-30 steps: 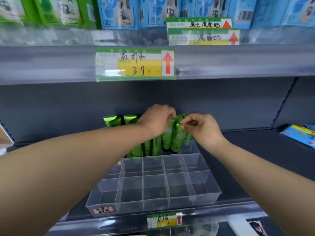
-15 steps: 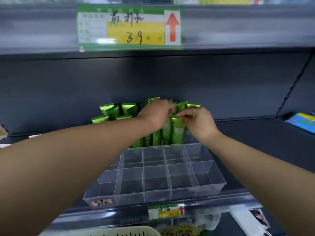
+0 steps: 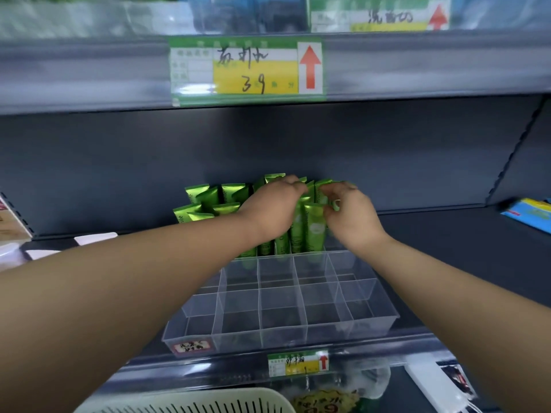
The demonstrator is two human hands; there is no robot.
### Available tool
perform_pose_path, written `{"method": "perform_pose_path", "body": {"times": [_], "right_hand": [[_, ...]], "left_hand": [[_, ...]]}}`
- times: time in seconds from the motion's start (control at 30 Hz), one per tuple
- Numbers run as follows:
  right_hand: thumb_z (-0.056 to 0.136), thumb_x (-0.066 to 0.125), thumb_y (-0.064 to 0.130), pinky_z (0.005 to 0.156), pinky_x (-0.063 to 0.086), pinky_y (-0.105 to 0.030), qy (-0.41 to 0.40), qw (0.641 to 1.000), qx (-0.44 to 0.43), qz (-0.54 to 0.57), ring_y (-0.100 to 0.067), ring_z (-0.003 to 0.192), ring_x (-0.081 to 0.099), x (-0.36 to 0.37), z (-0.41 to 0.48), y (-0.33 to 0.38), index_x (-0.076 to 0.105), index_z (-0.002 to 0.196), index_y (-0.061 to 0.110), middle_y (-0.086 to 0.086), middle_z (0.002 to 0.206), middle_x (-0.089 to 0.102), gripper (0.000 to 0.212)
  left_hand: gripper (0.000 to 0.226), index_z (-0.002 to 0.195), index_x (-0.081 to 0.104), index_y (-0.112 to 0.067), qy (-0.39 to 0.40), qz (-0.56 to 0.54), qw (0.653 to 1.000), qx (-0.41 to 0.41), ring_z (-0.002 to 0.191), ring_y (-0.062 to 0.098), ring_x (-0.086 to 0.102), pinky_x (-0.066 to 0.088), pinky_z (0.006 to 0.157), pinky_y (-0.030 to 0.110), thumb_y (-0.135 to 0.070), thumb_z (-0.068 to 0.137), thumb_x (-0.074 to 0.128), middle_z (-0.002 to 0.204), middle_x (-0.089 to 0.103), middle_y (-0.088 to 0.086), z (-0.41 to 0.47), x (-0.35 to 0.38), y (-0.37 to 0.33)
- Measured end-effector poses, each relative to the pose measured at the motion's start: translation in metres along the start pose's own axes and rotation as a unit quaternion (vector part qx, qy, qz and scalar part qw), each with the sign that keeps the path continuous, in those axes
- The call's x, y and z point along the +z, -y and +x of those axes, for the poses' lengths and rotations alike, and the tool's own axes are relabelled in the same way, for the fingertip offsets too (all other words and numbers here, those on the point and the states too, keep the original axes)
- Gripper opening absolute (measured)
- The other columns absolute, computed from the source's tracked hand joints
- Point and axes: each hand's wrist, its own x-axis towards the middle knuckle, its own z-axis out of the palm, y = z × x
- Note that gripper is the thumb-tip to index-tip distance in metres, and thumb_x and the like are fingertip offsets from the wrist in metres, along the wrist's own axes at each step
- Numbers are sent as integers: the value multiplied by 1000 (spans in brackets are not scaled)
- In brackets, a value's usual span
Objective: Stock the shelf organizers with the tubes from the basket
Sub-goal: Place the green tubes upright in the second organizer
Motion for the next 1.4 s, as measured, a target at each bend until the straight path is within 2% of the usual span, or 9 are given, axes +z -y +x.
{"method": "perform_pose_path", "body": {"times": [0.1,0.17,0.3,0.37,0.5,0.67,0.8,1.1,1.4], "right_hand": [[86,53,2,85,33,-14,-10,1000,-9,-14,-23,115,52,-4,-7,7,54,127,10,-8,127,52,42],[86,55,5,93,34,-19,-7,1000,-12,-23,-23,120,47,-7,-14,13,50,131,10,-7,132,47,45],[85,58,19,112,27,-35,60,996,-4,-62,-24,137,25,-10,-30,24,30,143,14,-7,149,26,65],[85,58,30,114,23,-37,97,991,15,-96,-25,141,16,-10,-41,29,20,147,18,-6,154,12,74],[84,58,41,116,15,-37,127,984,17,-124,-24,144,5,-10,-61,40,10,149,25,-3,157,1,82],[86,55,43,116,12,-40,119,984,-3,-131,-23,144,2,-14,-89,67,9,148,24,-3,157,1,80],[87,53,43,118,9,-41,132,982,-10,-132,-21,145,-4,-17,-114,88,3,149,28,1,157,-4,81],[88,52,47,118,7,-42,164,976,-29,-141,-21,145,-8,-11,-171,124,0,149,28,1,157,-10,82],[88,54,46,118,8,-39,219,965,-54,-133,-22,145,-5,20,-231,138,-1,150,22,-3,158,-7,86]], "left_hand": [[45,128,48,-8,25,44,999,11,117,27,48,42,98,38,-2,84,50,126,48,8,-9,-8,-4],[46,131,45,-10,31,72,997,17,120,27,45,40,101,39,-10,85,50,130,46,7,-17,-14,-8],[55,140,36,-14,35,115,992,28,130,25,36,32,109,38,-22,87,50,142,38,5,-38,-27,-15],[57,140,34,-15,29,134,990,33,134,25,32,28,111,37,-27,87,50,144,35,6,-49,-33,-17],[64,144,25,-15,22,167,985,41,139,26,22,17,116,38,-36,89,49,149,28,7,-75,-45,-22],[69,148,17,-16,26,179,983,37,144,25,10,6,119,42,-43,90,45,153,19,5,-113,-56,-26],[71,149,14,-17,36,178,983,18,145,25,5,4,118,43,-44,89,44,156,14,5,-145,-66,-27],[75,150,10,-19,18,182,983,-29,145,24,5,3,117,42,-49,89,41,157,10,5,-218,-80,-29],[75,148,16,-12,12,144,987,-65,144,25,12,11,118,39,-47,89,45,155,19,9,-290,-75,-29]]}}
